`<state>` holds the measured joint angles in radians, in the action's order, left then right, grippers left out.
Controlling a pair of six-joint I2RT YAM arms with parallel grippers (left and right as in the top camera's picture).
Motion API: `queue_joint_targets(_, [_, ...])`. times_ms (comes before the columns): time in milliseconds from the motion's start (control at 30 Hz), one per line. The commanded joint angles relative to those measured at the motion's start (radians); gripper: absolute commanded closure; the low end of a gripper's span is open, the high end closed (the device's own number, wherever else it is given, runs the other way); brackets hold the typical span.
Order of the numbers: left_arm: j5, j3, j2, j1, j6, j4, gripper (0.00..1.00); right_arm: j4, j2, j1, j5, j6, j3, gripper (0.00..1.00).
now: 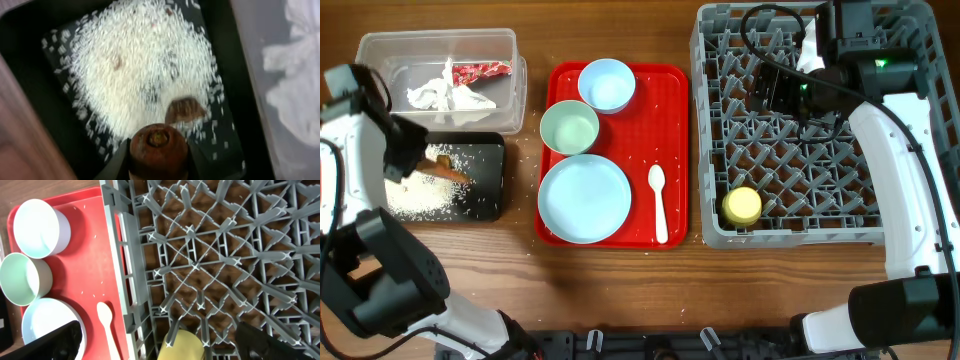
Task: Sort waste into correct bins and load items into the dishwasher rack
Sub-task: 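Carry the brown food to the black tray and open the left gripper, then withdraw the left gripper and move the right gripper toward the red tray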
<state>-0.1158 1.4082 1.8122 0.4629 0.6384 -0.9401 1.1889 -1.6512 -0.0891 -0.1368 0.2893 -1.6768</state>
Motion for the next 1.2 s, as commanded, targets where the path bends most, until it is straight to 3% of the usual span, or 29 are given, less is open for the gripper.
queue_joint_targets(0, [-0.009, -0.158, 0.004, 0.024, 0.085, 0.156, 0.84, -0.002, -0.006, -0.001, 0.01, -0.013, 0.003, 0.0])
queue_joint_targets(100, [-0.009, -0.233, 0.004, 0.024, 0.085, 0.245, 0.76, 0.001, -0.006, -0.001, 0.01, -0.013, 0.003, 0.0])
queue_joint_targets(400, [0.014, -0.243, -0.005, 0.024, 0.076, 0.272, 0.62, -0.002, -0.006, -0.001, 0.01, -0.013, 0.003, 0.0])
queue_joint_targets(433, [0.014, -0.243, -0.009, 0.024, 0.076, 0.272, 0.55, -0.002, -0.006, -0.001, 0.01, -0.013, 0.003, 0.01])
queue_joint_targets(467, [0.022, -0.242, -0.022, 0.024, 0.066, 0.272, 0.41, -0.002, -0.006, -0.001, 0.01, -0.014, 0.003, 0.0])
queue_joint_targets(600, [0.126, -0.213, -0.099, 0.024, -0.037, 0.264, 0.23, -0.002, -0.006, -0.001, 0.01, -0.027, 0.003, 0.0])
queue_joint_targets(833, [0.4, -0.195, -0.338, -0.067, -0.21, 0.236, 0.23, -0.011, -0.006, -0.002, -0.011, -0.025, 0.003, 0.0])
queue_joint_targets(967, [0.396, -0.195, -0.374, -0.229, -0.291, 0.203, 0.23, -0.06, -0.006, -0.015, -0.186, -0.027, 0.003, 0.0])
queue_joint_targets(1167, [0.327, -0.195, -0.37, -0.375, -0.291, 0.199, 0.25, -0.097, -0.024, -0.152, -0.202, -0.015, 0.003, 0.01])
